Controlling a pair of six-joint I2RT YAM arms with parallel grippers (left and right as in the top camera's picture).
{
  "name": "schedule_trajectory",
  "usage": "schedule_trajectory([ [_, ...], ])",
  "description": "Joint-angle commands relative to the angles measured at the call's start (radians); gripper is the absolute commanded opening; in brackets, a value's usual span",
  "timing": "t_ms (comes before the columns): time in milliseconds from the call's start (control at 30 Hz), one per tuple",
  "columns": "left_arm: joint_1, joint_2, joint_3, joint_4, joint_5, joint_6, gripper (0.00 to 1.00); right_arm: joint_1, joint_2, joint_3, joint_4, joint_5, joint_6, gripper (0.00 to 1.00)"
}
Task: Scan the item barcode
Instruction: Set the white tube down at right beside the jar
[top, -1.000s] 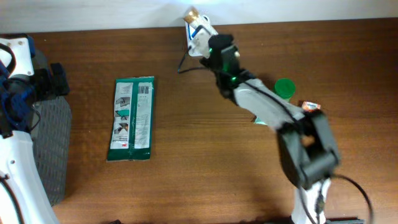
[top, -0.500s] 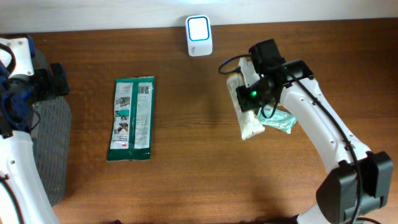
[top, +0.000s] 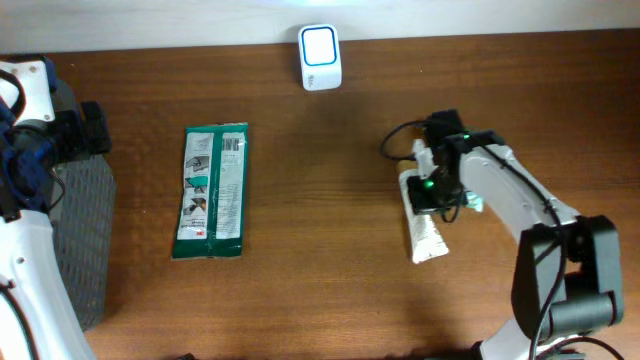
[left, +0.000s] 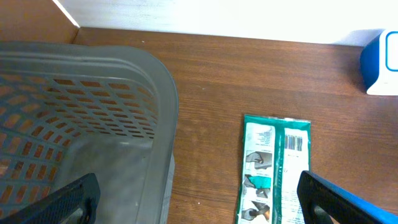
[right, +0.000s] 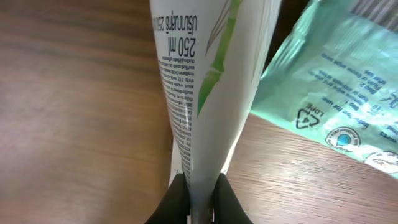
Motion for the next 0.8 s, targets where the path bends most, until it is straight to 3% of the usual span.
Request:
schedule_trajectory([
  [0,0.005,0.000,0.003,0.002,0.008,0.016,0.99,-0.048,-0.013,-0.002,0.000,0.014,0.008,0.14],
  [67,0.005,0.000,0.003,0.002,0.008,0.016,0.99,-0.052,-0.013,-0.001,0.000,0.010,0.008,0.34],
  [100,0.005,0.000,0.003,0.002,0.008,0.016,0.99,-0.052,-0.013,0.006,-0.002,0.002,0.008,0.54],
  [200,0.005,0.000,0.003,0.002,0.008,0.016,0.99,-0.049,-0.016,0.079,-0.033,-0.078,0.004,0.68],
  [333,0.005,0.000,0.003,0.002,0.007,0.016,0.99,-0.009,-0.017,0.191,-0.060,-0.200,0.005,0.76],
  [467,0.005,0.000,0.003,0.002,0.007,0.016,0.99,0.089,-0.017,0.245,0.011,-0.294,0.054,0.97],
  [767,0.005,0.000,0.003,0.002,0.007,0.016,0.99,0.330,0.108,0.238,0.419,-0.326,0.357,0.98],
])
